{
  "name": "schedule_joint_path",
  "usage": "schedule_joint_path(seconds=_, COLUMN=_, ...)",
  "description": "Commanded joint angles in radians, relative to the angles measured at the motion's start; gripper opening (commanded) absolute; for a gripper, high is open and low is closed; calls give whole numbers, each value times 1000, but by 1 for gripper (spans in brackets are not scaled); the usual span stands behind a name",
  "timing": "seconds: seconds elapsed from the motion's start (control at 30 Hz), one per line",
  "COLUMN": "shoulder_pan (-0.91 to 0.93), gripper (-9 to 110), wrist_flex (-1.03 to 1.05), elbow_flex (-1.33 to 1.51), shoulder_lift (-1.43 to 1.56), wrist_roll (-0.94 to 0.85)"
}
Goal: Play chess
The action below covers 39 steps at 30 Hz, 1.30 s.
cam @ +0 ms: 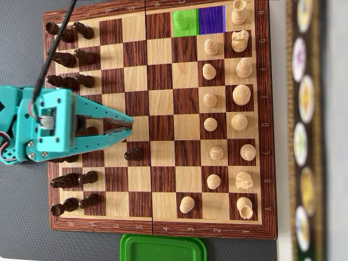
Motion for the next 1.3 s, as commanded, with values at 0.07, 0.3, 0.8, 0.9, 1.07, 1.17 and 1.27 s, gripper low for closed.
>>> schedule_joint_path(seconds=0.07, shoulder_pan=-2, gripper=0, wrist_flex=132, elbow_flex=20, shoulder_lift=11, wrist_roll=-5)
schedule_joint_path(seconds=0.3, shoulder_pan=-3, gripper=0, wrist_flex=112, elbow_flex=20, shoulder_lift=11, wrist_roll=-2)
schedule_joint_path(seconds=0.8, shoulder_pan=-2, gripper=0, wrist_flex=-454, elbow_flex=20, shoulder_lift=11, wrist_roll=5)
schedule_joint_path(seconds=0.9, shoulder_pan=-2, gripper=0, wrist_flex=-588, elbow_flex=20, shoulder_lift=11, wrist_roll=5)
schedule_joint_path(seconds=1.07, shoulder_pan=0, gripper=0, wrist_flex=-727, elbow_flex=20, shoulder_lift=11, wrist_roll=5)
schedule_joint_path(seconds=1.17, shoulder_pan=-2, gripper=0, wrist_flex=-838, elbow_flex=20, shoulder_lift=11, wrist_roll=6)
schedule_joint_path(seconds=1.27, shoulder_pan=0, gripper=0, wrist_flex=-985, elbow_flex=20, shoulder_lift=11, wrist_roll=6)
